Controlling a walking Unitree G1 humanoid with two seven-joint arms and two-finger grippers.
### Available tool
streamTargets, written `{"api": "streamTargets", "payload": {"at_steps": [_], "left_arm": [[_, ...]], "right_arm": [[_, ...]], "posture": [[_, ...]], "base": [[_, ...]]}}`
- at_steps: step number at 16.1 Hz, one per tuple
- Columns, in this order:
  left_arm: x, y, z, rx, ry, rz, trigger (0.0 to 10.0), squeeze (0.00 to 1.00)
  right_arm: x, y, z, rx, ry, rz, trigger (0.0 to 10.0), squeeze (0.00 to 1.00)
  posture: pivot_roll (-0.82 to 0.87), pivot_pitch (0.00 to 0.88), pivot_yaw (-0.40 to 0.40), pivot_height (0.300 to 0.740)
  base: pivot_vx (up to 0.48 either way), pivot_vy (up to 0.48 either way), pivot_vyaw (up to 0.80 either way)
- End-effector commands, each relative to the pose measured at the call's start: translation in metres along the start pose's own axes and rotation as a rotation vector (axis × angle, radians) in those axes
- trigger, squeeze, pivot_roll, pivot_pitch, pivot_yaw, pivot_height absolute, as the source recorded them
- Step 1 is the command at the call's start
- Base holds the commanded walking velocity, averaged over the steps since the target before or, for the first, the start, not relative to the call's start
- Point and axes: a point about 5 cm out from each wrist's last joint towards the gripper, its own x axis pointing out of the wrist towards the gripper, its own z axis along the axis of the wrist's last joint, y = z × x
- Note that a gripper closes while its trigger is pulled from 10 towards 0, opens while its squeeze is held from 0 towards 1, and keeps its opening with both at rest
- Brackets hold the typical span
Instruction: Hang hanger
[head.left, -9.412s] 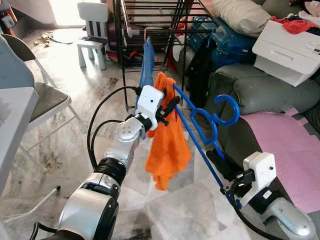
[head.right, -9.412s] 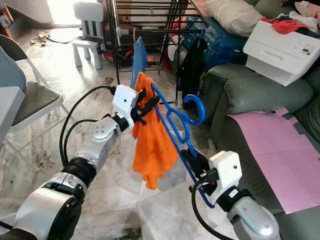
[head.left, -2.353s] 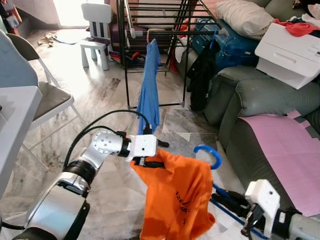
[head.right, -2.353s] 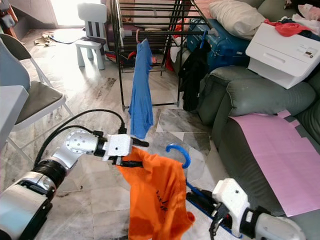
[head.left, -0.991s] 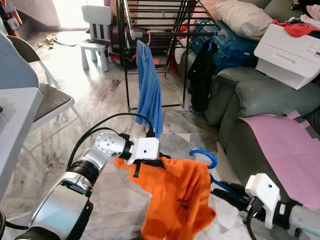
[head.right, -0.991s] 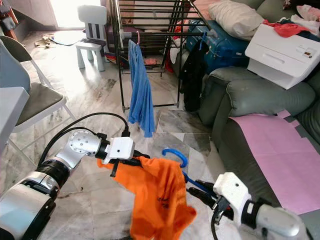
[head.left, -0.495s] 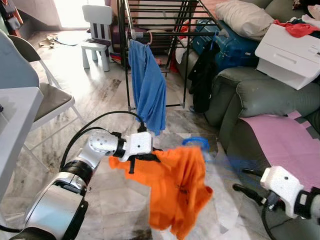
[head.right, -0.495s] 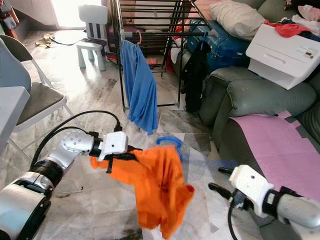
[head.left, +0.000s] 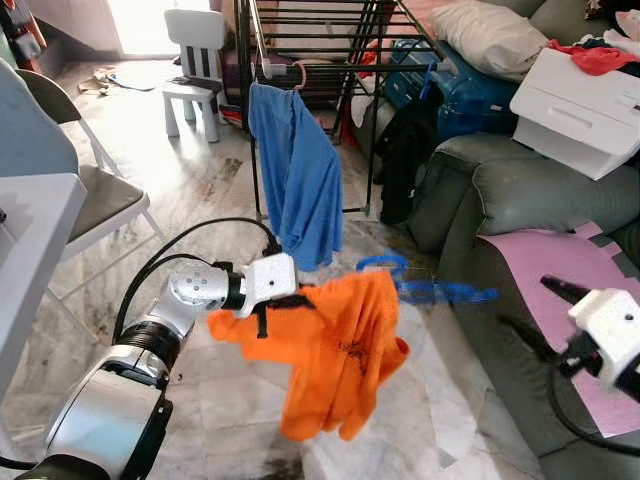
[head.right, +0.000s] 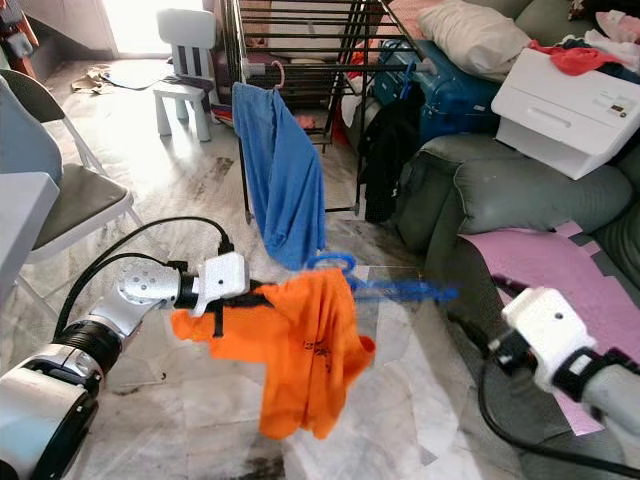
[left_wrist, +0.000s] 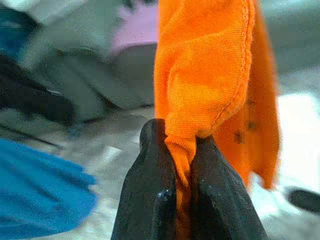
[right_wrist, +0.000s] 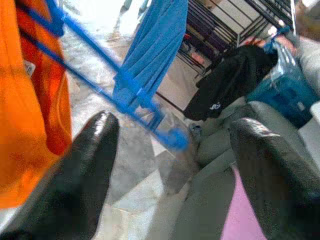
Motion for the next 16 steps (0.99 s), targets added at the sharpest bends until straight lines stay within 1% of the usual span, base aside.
{"api": "streamTargets", "payload": {"at_steps": [1,2,3,4,6,8,10,11,13,14,16], "left_arm": [[-0.001,0.022,0.022,0.071,-0.091,0.129,0.0,0.00],[-0.004,0.033,0.033,0.112,-0.135,0.220,0.0,0.00],[-0.005,0.036,0.036,0.122,-0.144,0.233,0.0,0.00],[-0.008,0.040,0.037,0.112,-0.151,0.259,0.0,0.00],[-0.008,0.040,0.038,0.114,-0.157,0.260,0.0,0.00],[-0.003,0.033,0.045,0.111,-0.248,0.190,0.0,0.00],[-0.002,0.028,0.052,0.150,-0.312,0.149,0.0,0.00],[0.001,0.025,0.057,0.170,-0.346,0.114,0.0,0.00],[0.002,0.024,0.061,0.180,-0.364,0.093,0.0,0.00],[0.004,0.022,0.064,0.198,-0.382,0.064,0.0,0.00],[0.007,0.019,0.067,0.201,-0.409,0.043,0.0,0.00]], "right_arm": [[-0.001,0.000,-0.002,0.051,0.001,-0.030,10.0,1.00],[-0.001,0.005,-0.008,0.123,-0.010,-0.065,10.0,1.00],[-0.001,0.007,-0.009,0.164,-0.021,-0.081,10.0,1.00],[0.003,0.016,-0.013,0.259,-0.059,-0.112,10.0,1.00],[0.008,0.025,-0.015,0.330,-0.081,-0.134,10.0,1.00],[0.024,0.048,-0.019,0.442,-0.091,-0.153,10.0,1.00],[0.033,0.056,-0.016,0.494,-0.113,-0.147,10.0,1.00],[0.041,0.062,-0.013,0.525,-0.129,-0.121,10.0,1.00],[0.046,0.065,-0.009,0.537,-0.142,-0.099,10.0,1.00],[0.052,0.067,-0.005,0.539,-0.156,-0.074,10.0,1.00],[0.057,0.067,0.000,0.549,-0.174,-0.061,10.0,1.00]], "posture": [[-0.03,0.000,-0.052,0.740],[-0.02,0.000,-0.052,0.740],[-0.02,0.000,-0.050,0.740],[-0.02,0.000,-0.048,0.740],[-0.02,0.000,-0.048,0.740],[-0.01,0.000,-0.055,0.740],[0.00,0.000,-0.057,0.740],[0.01,0.000,-0.061,0.740],[0.01,0.000,-0.063,0.740],[0.01,0.000,-0.067,0.740],[0.01,0.000,-0.064,0.740]], "base": [[0.000,0.000,0.00],[0.000,0.000,0.00],[0.000,0.000,0.00],[0.000,0.000,0.00],[0.000,0.000,0.00],[0.000,0.000,0.00],[0.000,0.000,0.00],[0.000,0.000,0.00],[0.000,0.000,0.00],[0.000,0.000,0.00],[0.000,0.000,0.00]]}}
